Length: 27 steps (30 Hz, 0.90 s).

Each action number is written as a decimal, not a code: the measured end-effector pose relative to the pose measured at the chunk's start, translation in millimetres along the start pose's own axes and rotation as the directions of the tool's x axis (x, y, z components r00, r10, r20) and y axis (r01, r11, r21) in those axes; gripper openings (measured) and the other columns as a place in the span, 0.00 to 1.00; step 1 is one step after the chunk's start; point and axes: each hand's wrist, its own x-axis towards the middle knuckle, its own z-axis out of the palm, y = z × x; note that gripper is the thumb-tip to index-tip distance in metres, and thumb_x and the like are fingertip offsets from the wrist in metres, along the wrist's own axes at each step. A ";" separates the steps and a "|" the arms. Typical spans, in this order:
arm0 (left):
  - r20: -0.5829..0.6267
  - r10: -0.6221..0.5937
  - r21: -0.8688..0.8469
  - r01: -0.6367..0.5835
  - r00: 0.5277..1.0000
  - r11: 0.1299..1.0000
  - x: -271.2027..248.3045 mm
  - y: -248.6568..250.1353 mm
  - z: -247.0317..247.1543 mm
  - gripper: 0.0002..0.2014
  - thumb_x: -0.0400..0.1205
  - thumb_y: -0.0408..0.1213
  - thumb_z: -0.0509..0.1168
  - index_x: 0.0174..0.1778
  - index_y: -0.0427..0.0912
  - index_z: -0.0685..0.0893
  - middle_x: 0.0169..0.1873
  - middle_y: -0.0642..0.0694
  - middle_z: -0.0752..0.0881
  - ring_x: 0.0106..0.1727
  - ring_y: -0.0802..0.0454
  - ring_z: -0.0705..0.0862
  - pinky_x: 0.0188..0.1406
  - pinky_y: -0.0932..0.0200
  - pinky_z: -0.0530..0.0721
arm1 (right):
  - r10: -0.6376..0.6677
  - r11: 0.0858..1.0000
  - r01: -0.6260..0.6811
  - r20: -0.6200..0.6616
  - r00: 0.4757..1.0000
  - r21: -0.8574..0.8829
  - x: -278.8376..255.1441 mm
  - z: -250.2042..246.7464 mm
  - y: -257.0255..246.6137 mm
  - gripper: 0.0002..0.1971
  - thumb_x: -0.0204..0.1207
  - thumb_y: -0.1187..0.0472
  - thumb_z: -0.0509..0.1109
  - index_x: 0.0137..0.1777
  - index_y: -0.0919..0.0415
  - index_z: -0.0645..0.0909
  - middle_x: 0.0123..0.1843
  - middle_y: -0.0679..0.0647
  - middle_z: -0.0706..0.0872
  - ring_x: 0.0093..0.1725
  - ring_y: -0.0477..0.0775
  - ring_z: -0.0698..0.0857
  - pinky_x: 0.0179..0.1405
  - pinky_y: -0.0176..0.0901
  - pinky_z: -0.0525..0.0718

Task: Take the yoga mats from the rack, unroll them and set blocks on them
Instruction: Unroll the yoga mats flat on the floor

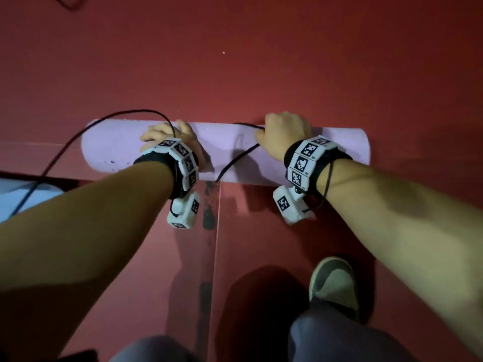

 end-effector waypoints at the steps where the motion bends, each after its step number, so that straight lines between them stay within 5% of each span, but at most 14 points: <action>1: 0.006 0.015 0.014 -0.015 1.000 1.000 -2.3 -1.2 -1.8 0.44 0.81 0.62 0.58 0.83 0.34 0.51 0.77 0.21 0.61 0.77 0.19 0.62 0.71 0.21 0.65 | -0.011 1.000 0.011 -0.004 1.000 0.003 -1.0 0.5 -0.3 0.14 0.79 0.52 0.63 0.52 0.62 0.83 0.50 0.65 0.88 0.48 0.67 0.84 0.41 0.48 0.73; 4: -0.063 0.167 0.154 -0.156 0.984 0.976 -1.7 -6.9 -4.2 0.43 0.83 0.63 0.52 0.83 0.33 0.53 0.82 0.33 0.58 0.84 0.29 0.50 0.75 0.18 0.51 | -0.042 0.999 0.042 -0.021 0.999 0.005 -15.7 -0.5 2.2 0.14 0.80 0.52 0.63 0.52 0.63 0.83 0.50 0.64 0.87 0.44 0.66 0.82 0.40 0.47 0.71; 6: -0.099 0.318 0.155 -0.301 0.943 0.941 2.5 -11.2 -4.2 0.42 0.79 0.60 0.62 0.82 0.39 0.55 0.80 0.39 0.61 0.85 0.35 0.52 0.77 0.19 0.51 | -0.070 0.997 0.070 -0.045 0.997 0.013 -25.1 -0.5 1.3 0.14 0.79 0.53 0.63 0.53 0.62 0.83 0.51 0.65 0.86 0.48 0.67 0.84 0.41 0.48 0.70; 10: -0.121 0.546 0.095 -0.538 0.829 0.837 -9.9 -5.4 -2.9 0.68 0.61 0.59 0.83 0.86 0.51 0.42 0.84 0.44 0.55 0.86 0.38 0.50 0.77 0.21 0.57 | -0.087 0.994 0.092 -0.083 0.993 0.054 -41.8 0.9 1.7 0.10 0.78 0.55 0.64 0.52 0.61 0.80 0.50 0.64 0.86 0.44 0.65 0.80 0.40 0.48 0.67; 14: -0.191 0.488 0.036 -0.491 0.852 0.871 -13.8 8.3 15.1 0.71 0.59 0.55 0.85 0.85 0.53 0.37 0.85 0.44 0.49 0.86 0.39 0.48 0.76 0.25 0.60 | -0.058 0.987 0.072 -0.097 0.994 0.144 -49.9 2.2 -1.1 0.05 0.77 0.57 0.64 0.43 0.55 0.71 0.41 0.57 0.79 0.40 0.62 0.73 0.39 0.49 0.65; 18: -0.338 0.475 0.076 -0.479 0.813 0.874 -12.0 9.7 32.2 0.68 0.57 0.58 0.82 0.85 0.52 0.42 0.78 0.44 0.61 0.79 0.40 0.62 0.69 0.23 0.67 | -0.051 0.915 0.083 -0.092 0.994 0.394 -57.3 3.3 -13.1 0.11 0.75 0.59 0.66 0.36 0.57 0.68 0.37 0.56 0.76 0.39 0.62 0.75 0.35 0.48 0.66; 24: -0.456 0.465 0.066 -0.492 0.759 0.868 -10.4 7.4 47.6 0.64 0.57 0.57 0.79 0.84 0.49 0.48 0.72 0.44 0.68 0.70 0.38 0.69 0.67 0.25 0.69 | 0.188 0.532 -0.162 0.071 0.980 0.831 -60.7 4.8 -37.7 0.09 0.66 0.64 0.65 0.27 0.58 0.70 0.33 0.64 0.89 0.38 0.68 0.89 0.40 0.63 0.89; 27: -0.463 0.462 0.066 -0.491 0.756 0.869 -12.0 5.7 44.8 0.62 0.57 0.59 0.78 0.83 0.49 0.52 0.71 0.46 0.69 0.69 0.40 0.71 0.64 0.29 0.71 | 0.169 0.318 -0.270 0.226 0.959 0.909 -65.2 2.5 -33.9 0.10 0.74 0.71 0.60 0.32 0.62 0.70 0.29 0.62 0.82 0.28 0.61 0.88 0.25 0.45 0.84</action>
